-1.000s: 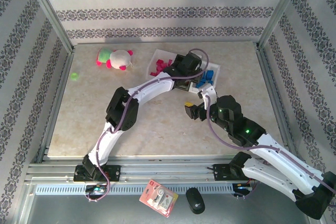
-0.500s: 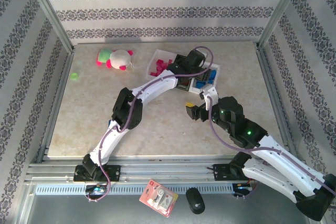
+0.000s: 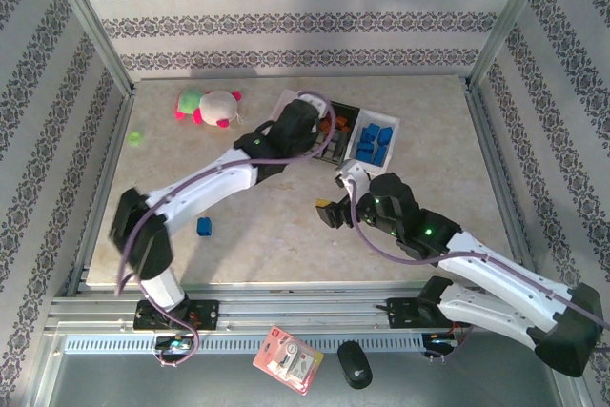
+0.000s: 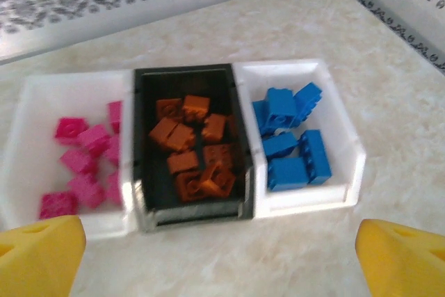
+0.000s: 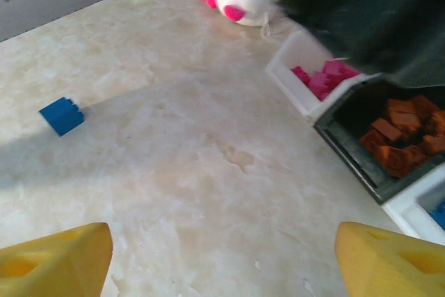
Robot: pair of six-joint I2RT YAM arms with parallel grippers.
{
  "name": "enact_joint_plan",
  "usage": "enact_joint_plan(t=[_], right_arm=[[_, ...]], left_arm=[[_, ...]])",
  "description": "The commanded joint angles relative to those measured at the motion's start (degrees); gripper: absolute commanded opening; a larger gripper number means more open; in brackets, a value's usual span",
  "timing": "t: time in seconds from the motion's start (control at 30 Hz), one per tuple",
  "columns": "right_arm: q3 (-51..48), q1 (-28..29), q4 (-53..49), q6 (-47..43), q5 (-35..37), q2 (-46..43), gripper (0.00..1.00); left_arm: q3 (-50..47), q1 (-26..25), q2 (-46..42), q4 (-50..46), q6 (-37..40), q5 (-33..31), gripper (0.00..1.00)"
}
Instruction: Sort the legos into containers by color
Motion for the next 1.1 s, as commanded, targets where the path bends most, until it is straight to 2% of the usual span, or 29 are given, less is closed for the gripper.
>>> enact_joint_plan(t=[0.0, 0.27, 0.47, 0.67, 0.77, 0.97, 1.07], right_arm=[[2.8, 1.5, 5.1, -1.3, -4.1, 2.5, 0.88], [7.1, 3.8, 9.4, -1.8, -13.2, 12.2, 0.96], [11.4, 5.9, 9.8, -3.0, -16.8, 18.5, 0.98], [12.9, 7.0, 9.9, -3.4, -17.8, 21.1, 0.98], [12.7, 7.0, 9.9, -3.6, -17.5, 21.0, 0.98], [12.2, 7.0, 9.8, -3.9, -16.4, 20.4, 0.98], [11.8, 7.0, 9.6, -3.9, -16.1, 20.1, 0.98]], left_arm=[[-9.3, 1.0, -8.0, -2.0, -2.4, -5.6, 0.99], [-26.8, 4.4, -29.7, -20.0, -9.1, -9.6, 0.99], [-33.2, 9.6, -36.7, -31.0, -13.9, -4.8, 0.99], [-38.0, 18.8, -35.9, -35.2, -14.6, 2.3, 0.99], [-39.4, 22.1, -33.9, -35.2, -13.7, 3.0, 1.00], [-41.0, 27.1, -26.7, -32.0, -12.4, 4.4, 0.94], [-41.0, 28.8, -23.5, -30.8, -11.7, 5.6, 0.87]])
